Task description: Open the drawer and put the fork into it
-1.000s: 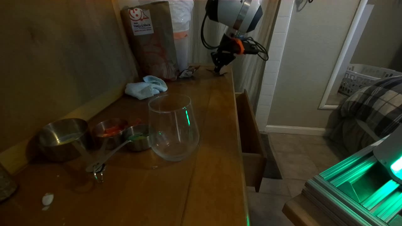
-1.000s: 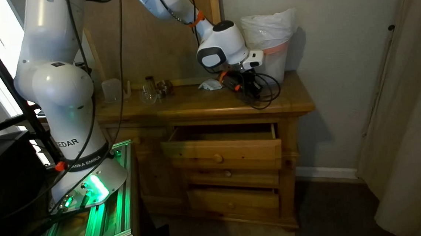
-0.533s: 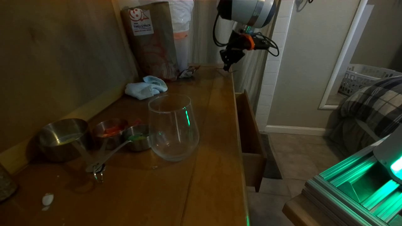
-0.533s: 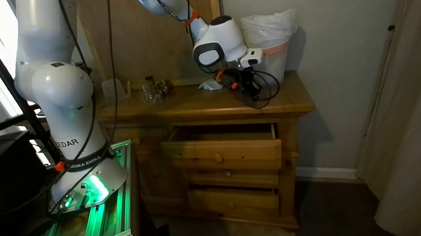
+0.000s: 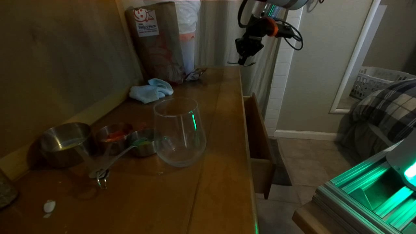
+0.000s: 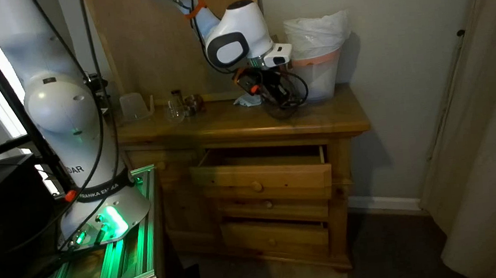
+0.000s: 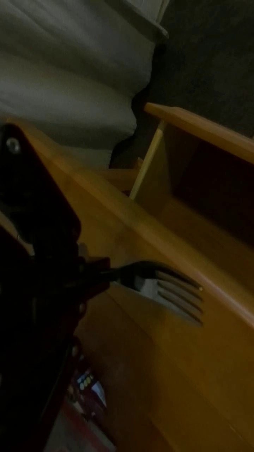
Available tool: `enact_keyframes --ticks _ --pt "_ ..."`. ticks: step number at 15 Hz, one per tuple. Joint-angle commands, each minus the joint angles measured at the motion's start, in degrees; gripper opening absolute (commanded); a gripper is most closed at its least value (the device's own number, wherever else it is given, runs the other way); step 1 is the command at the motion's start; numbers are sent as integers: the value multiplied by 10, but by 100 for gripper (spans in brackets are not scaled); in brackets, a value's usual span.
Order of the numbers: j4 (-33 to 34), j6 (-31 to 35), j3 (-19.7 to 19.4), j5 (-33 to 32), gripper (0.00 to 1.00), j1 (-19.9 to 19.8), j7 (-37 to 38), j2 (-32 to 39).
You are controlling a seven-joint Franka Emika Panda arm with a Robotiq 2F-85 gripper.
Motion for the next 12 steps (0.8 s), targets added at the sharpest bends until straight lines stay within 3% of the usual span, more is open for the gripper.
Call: enact_keyframes --ticks 1,4,5,12 --pt "-64 -46 0 -1 2 -8 37 -90" --pt "-88 -98 -8 25 2 -14 55 -121" --pt "-92 -115 34 35 2 -60 59 -127" --pt "-114 -209 44 85 2 -116 74 -131"
